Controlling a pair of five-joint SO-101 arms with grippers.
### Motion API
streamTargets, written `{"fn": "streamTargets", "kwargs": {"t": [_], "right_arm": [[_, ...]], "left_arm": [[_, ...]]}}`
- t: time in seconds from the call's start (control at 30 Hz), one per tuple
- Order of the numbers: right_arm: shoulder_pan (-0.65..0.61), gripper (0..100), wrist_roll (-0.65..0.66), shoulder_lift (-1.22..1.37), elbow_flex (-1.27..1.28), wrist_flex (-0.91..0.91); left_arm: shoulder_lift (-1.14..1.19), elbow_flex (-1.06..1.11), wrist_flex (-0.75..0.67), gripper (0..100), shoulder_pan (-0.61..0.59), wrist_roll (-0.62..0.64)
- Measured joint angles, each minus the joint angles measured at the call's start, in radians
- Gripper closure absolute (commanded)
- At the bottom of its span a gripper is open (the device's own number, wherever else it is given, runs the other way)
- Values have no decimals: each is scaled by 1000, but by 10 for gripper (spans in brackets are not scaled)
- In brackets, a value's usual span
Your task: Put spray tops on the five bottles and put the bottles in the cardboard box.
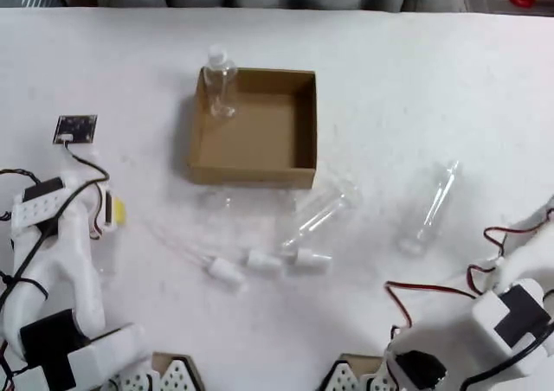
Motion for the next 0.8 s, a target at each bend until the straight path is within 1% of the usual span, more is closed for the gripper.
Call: {"fn": "streamTargets", "kwargs": {"t": [0.23,0.33,0.4,0.57,0.7,0.8], "right_arm": [[-2,971,-5,-2,-29,146],[-2,909,-11,-52,-17,169],[-2,875,-46,-114,25,180],[-2,868,-123,-252,152,109],[-38,868,-190,-261,199,37],[-58,868,-269,-213,198,15]], "left_arm": [[0,0,0,973,0,-12],[0,0,0,973,0,-29],[0,0,0,973,0,-34],[0,0,0,973,2,-34],[0,0,0,973,2,-34],[0,0,0,973,2,-34]]}}
